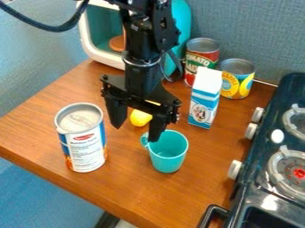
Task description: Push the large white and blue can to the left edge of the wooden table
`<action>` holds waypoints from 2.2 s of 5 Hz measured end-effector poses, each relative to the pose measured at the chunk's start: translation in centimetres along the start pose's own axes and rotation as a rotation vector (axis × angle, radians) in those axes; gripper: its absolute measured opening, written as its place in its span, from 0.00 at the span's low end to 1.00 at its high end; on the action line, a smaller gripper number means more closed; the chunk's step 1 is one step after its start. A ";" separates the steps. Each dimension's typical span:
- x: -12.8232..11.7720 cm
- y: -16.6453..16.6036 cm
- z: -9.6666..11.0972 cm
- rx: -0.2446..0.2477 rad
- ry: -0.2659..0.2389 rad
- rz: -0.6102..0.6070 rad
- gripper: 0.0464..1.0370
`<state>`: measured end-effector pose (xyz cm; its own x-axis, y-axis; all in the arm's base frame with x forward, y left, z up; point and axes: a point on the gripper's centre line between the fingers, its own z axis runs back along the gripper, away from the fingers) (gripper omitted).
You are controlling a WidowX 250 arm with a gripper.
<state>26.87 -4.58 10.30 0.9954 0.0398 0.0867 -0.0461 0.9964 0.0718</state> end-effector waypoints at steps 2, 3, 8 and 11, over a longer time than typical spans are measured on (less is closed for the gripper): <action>-0.4 0.1 -0.8 0.009 0.042 -0.024 0.95; 0.4 1.0 -0.6 0.021 0.028 -0.062 0.95; -1.4 3.4 -4.8 0.055 0.198 -0.098 0.95; 0.3 9.2 -5.3 0.280 0.354 -0.003 0.96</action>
<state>27.19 5.01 5.67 0.9606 0.1089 -0.2559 -0.0153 0.9395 0.3423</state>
